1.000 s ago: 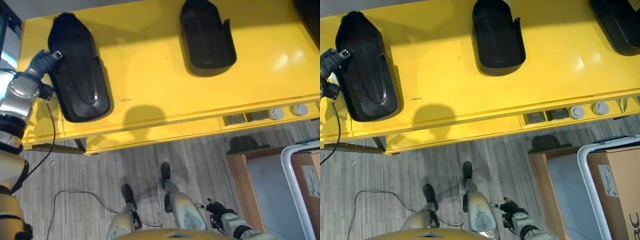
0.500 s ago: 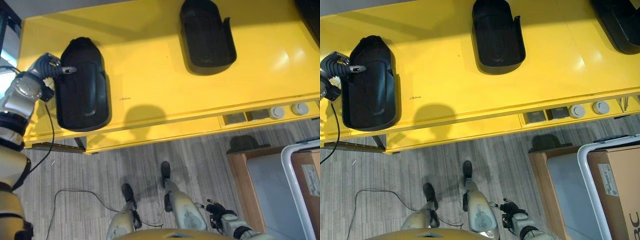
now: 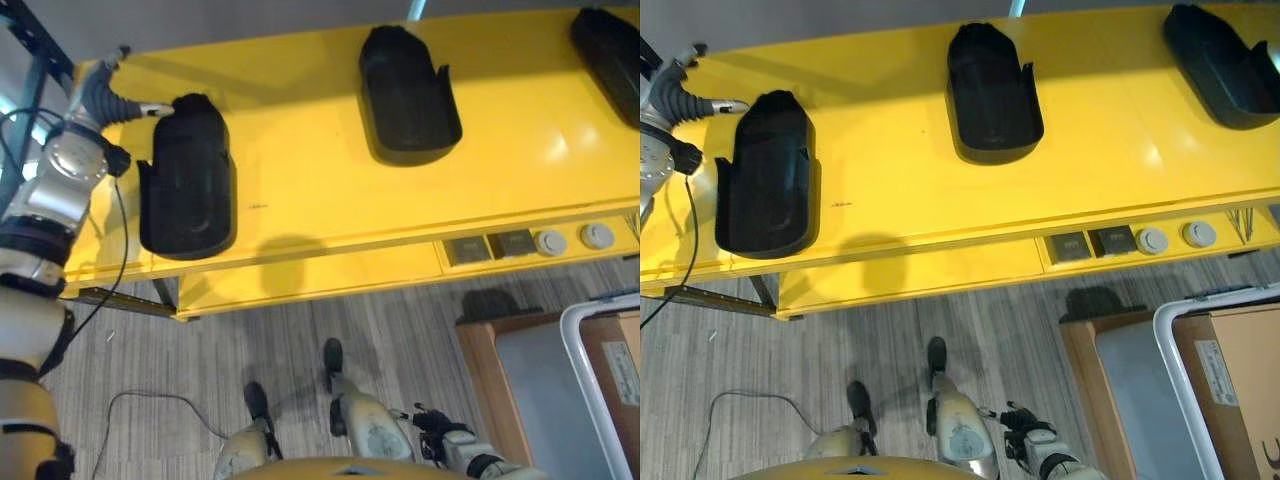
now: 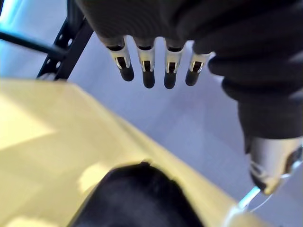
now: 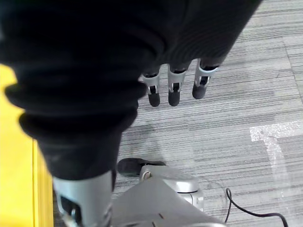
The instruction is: Move parts from the plastic box to the shelf.
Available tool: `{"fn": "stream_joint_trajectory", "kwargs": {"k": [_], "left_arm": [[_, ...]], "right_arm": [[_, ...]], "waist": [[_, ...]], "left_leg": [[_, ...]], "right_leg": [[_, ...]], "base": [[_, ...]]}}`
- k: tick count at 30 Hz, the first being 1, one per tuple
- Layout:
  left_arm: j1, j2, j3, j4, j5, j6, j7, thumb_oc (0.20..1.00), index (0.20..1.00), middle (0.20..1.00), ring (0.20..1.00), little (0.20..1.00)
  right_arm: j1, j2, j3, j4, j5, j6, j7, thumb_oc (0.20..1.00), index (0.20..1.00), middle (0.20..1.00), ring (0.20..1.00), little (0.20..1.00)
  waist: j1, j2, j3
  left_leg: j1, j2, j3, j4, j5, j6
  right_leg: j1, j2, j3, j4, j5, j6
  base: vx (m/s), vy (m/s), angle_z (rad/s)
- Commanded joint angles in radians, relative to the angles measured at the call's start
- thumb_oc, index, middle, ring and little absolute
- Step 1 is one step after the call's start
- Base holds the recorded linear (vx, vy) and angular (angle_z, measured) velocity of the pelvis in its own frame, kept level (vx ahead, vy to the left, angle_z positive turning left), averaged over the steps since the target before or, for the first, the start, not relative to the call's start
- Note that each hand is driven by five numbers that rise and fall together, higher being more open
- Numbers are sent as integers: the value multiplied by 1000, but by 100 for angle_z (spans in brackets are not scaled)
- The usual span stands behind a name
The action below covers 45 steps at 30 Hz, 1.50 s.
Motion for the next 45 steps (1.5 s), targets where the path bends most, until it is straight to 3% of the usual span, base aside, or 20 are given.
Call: {"fn": "stream_joint_trajectory", "kwargs": {"k": [1,7,8,9,10,11,12,13,16,21,26,31,39,45], "left_arm": [[59,145,158,-153,69,-46,138,1000,1000,1000,1000,1000],[333,100,355,-449,150,-67,161,1000,1000,1000,1000,1000],[495,19,441,-625,137,-120,140,1000,1000,1000,1000,1000],[560,-15,474,-688,125,-132,125,736,736,736,736,736],[688,-88,512,-795,74,-156,69,200,200,200,200,200],[701,-91,521,-804,74,-153,66,200,200,200,200,200],[814,-195,525,-901,-14,-179,10,200,200,200,200,200],[819,-197,529,-905,-15,-177,9,200,200,200,200,200],[946,-332,482,-994,-141,-186,-94,200,200,200,200,200],[1088,-497,420,-1015,-285,-145,-162,200,200,200,200,200],[1134,-494,359,-1010,-298,-107,-215,200,200,200,200,200],[1151,-506,331,-937,-285,-86,-200,200,200,200,200,200],[1070,-527,304,-855,-270,-92,-151,200,200,200,200,200],[1020,-531,320,-814,-243,-119,-99,200,200,200,200,200]], "right_arm": [[34,15,6,24,-50,1,-16,1000,1000,1000,1000,1000],[46,22,-8,30,-77,3,-18,1000,1000,1000,1000,1000],[52,36,-23,29,-81,3,-19,1000,1000,1000,1000,1000],[54,40,-27,31,-85,4,-20,1000,1000,1000,1000,1000],[63,47,-42,40,-97,7,-17,1000,1000,1000,1000,1000],[65,44,-38,40,-97,7,-17,1000,1000,1000,1000,1000],[73,53,-35,52,-124,16,-13,1000,1000,1000,1000,1000],[74,51,-33,52,-125,16,-13,1000,1000,1000,1000,1000],[83,62,-16,58,-177,19,-3,1000,1000,1000,1000,1000],[112,78,-25,64,-195,16,-2,1000,1000,1000,1000,1000],[111,83,-26,60,-201,12,-12,1000,1000,1000,1000,1000],[106,88,-34,31,-157,7,-23,1000,1000,1000,1000,1000],[97,71,-9,27,-165,14,-57,1000,1000,1000,1000,1000],[82,82,12,20,-151,10,-67,1000,1000,1000,1000,1000]], "waist": [[35,1,-80],[51,-1,-123],[67,-8,-136],[70,-10,-144],[79,-10,-160],[76,-7,-160],[86,-8,-166],[84,-7,-168],[97,-14,-170],[108,-23,-163],[113,-28,-147],[103,-28,-128],[67,-28,-79],[66,-42,-99]], "left_leg": [[26,50,-105,-7,-70,-16],[65,47,-117,-7,-75,-14],[95,48,-123,-7,-87,-12],[99,45,-125,-7,-85,-9],[120,41,-134,-7,-90,-4],[123,42,-134,-7,-91,-4],[144,38,-147,-7,-99,-2],[142,37,-147,-7,-96,-1],[143,29,-166,-7,-92,1],[144,13,-195,-7,-95,8],[133,7,-206,-7,-93,11],[104,8,-193,-7,-87,13],[21,21,-171,-7,-68,7],[-39,39,-150,-7,-61,7]], "right_leg": [[126,-70,-22,-3,-176,142],[186,-79,-44,-3,-191,134],[223,-82,-54,-3,-204,131],[231,-85,-56,-3,-204,127],[258,-89,-61,-3,-211,122],[261,-89,-61,-3,-211,122],[292,-94,-72,-3,-217,121],[290,-95,-72,-3,-215,120],[315,-107,-100,-3,-216,114],[346,-122,-148,-3,-215,115],[350,-126,-167,-3,-211,119],[314,-124,-155,-3,-200,123],[197,-107,-105,-3,-181,125],[105,-80,-59,-3,-172,129]], "base": [[3,-2,12],[-22,-5,14],[-46,-2,16],[-35,12,7],[-2,16,8],[19,21,7],[-2,6,14],[-1,6,23],[-22,14,23],[-4,20,34],[0,1,21],[-34,5,2],[-56,0,-16],[-48,-20,-30]]}}
